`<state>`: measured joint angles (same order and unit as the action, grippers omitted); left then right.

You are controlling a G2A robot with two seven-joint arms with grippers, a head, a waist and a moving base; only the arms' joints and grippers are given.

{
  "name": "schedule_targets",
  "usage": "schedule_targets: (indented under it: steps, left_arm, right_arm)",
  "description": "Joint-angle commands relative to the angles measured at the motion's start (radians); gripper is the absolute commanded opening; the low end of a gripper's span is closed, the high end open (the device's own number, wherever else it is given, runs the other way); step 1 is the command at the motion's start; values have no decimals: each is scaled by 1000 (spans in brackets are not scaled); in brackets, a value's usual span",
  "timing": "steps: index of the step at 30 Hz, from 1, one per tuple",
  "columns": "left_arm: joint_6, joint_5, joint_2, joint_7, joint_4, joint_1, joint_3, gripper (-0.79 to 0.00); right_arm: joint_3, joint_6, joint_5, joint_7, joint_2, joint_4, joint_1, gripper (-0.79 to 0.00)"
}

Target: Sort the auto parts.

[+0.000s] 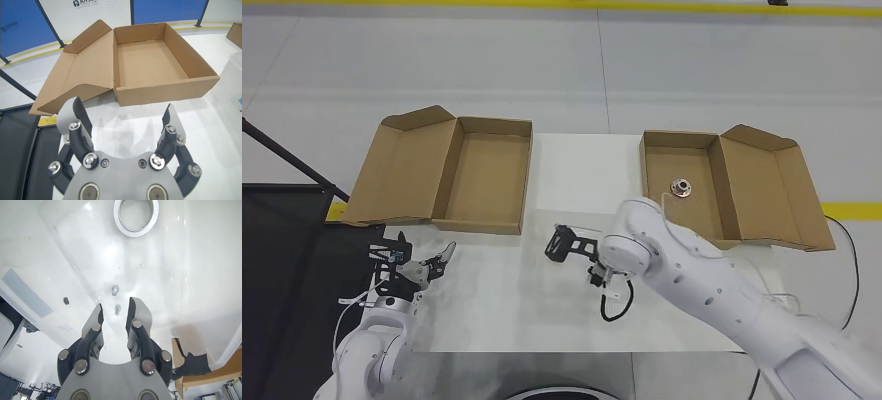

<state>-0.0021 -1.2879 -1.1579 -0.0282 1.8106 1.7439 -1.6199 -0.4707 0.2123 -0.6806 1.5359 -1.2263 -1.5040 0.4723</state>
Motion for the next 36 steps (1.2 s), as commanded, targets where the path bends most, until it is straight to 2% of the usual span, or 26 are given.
schedule_targets:
  steps: [1, 18, 22, 26, 36]
  left_arm:
    - [0, 0, 0, 0, 0, 0, 0, 0]
    - [0, 0, 0, 0, 0, 0, 0, 0]
    - [0, 0, 0, 0, 0, 0, 0, 0]
    - [0, 0, 0, 0, 0, 0, 0, 0]
    - [0, 0, 0, 0, 0, 0, 0, 0]
  right_arm:
    - [14, 3, 8, 0, -6, 17, -9, -462]
    - [95, 0, 44, -19, -85, 177, -59, -502]
    - [101, 4, 47, -18, -98, 199, -62, -579]
    - [103, 11, 54, -18, -108, 223, -64, -785]
    - [55, 27, 71, -65, -107, 242, -63, -785]
